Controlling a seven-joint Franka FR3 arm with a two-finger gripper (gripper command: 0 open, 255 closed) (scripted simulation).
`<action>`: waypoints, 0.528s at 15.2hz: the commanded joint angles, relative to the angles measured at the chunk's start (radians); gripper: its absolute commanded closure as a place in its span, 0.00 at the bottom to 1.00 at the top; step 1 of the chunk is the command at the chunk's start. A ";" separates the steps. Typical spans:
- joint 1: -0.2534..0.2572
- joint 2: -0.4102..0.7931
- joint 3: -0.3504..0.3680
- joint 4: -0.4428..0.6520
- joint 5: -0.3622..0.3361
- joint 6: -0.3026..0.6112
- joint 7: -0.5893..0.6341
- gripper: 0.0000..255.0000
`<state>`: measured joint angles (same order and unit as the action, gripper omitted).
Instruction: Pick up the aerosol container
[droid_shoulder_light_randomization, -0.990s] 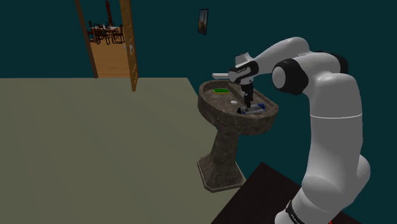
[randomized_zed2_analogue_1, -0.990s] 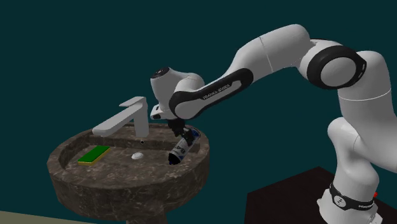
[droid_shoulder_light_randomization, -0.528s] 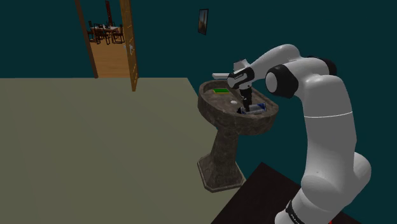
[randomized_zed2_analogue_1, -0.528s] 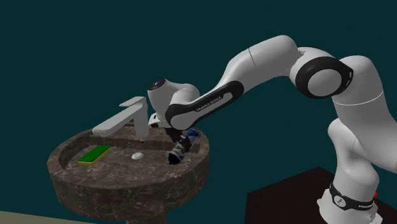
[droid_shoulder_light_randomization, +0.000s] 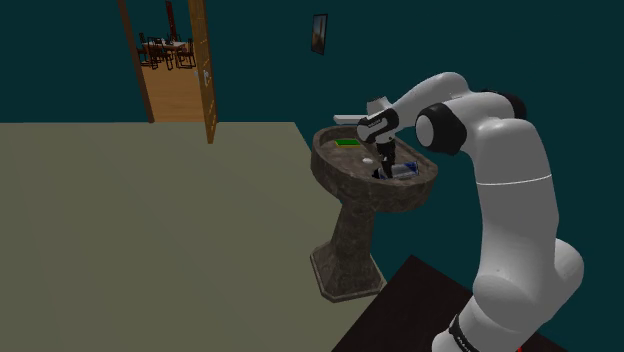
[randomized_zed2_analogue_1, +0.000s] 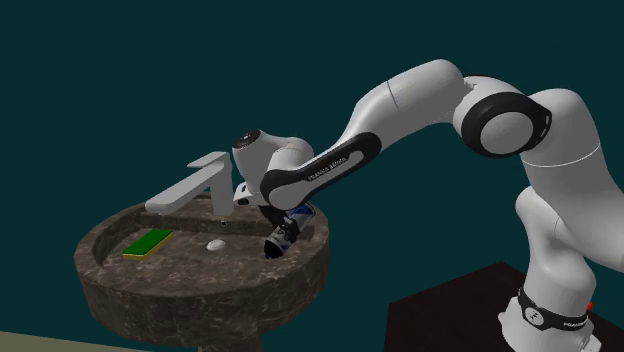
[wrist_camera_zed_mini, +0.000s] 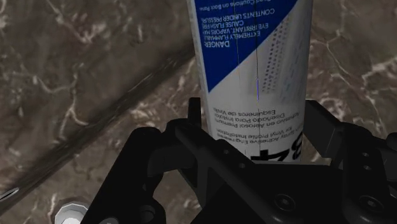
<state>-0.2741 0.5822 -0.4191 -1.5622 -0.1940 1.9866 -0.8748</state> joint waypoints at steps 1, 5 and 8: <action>0.000 0.001 0.000 -0.001 0.000 0.000 0.000 1.00; 0.001 0.000 0.000 -0.003 0.000 0.001 0.001 1.00; 0.003 -0.018 -0.003 0.011 -0.003 -0.029 -0.006 1.00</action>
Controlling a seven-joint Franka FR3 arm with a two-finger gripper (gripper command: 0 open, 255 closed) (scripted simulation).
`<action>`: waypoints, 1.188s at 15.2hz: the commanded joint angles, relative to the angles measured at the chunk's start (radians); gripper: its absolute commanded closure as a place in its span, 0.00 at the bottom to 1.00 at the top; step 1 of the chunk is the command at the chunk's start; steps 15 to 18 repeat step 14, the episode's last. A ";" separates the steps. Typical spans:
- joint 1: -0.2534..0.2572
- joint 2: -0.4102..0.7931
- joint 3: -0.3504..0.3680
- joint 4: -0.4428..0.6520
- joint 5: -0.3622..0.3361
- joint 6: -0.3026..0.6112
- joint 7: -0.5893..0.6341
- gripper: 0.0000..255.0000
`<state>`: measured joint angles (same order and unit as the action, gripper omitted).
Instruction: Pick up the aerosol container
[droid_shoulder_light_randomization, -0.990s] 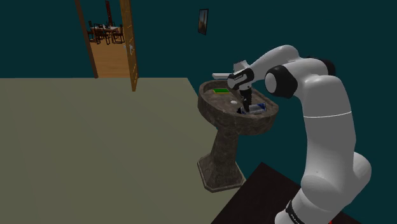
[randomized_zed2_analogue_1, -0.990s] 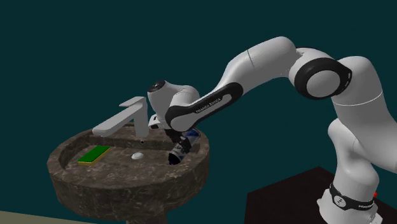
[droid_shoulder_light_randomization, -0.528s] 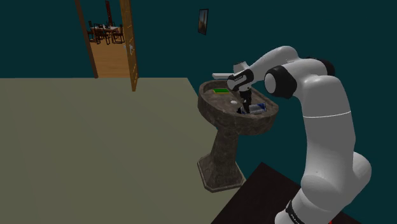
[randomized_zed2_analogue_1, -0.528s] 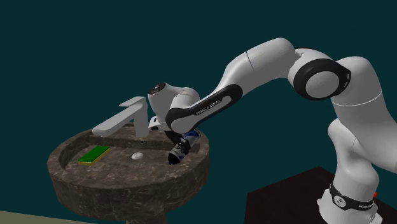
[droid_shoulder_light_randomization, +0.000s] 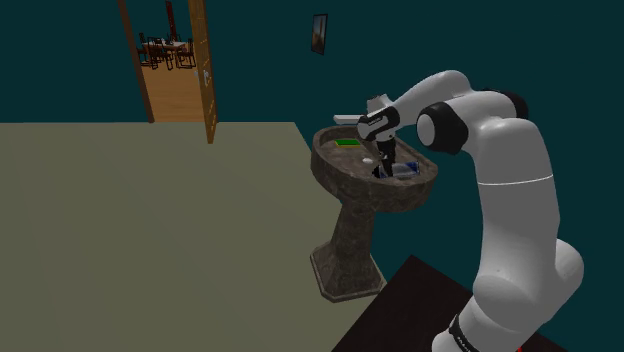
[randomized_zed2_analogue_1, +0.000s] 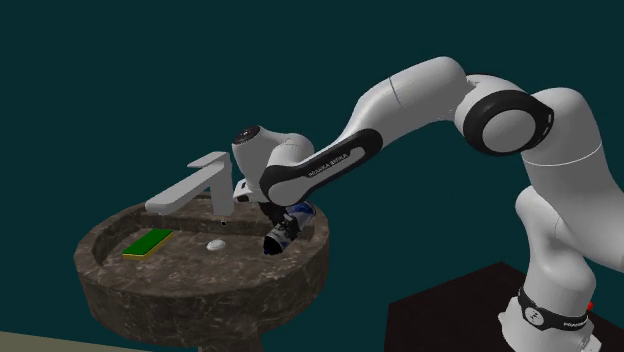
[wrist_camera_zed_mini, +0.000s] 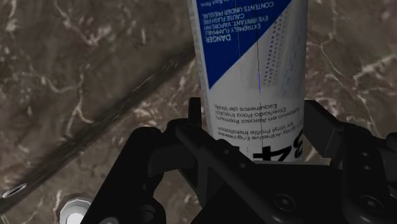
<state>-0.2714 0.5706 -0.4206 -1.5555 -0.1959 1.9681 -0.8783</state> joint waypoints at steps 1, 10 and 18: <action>0.001 -0.012 -0.002 0.010 -0.002 -0.020 -0.005 1.00; 0.006 -0.052 -0.010 0.070 -0.008 -0.116 -0.031 1.00; 0.006 -0.060 -0.012 0.088 -0.009 -0.140 -0.037 1.00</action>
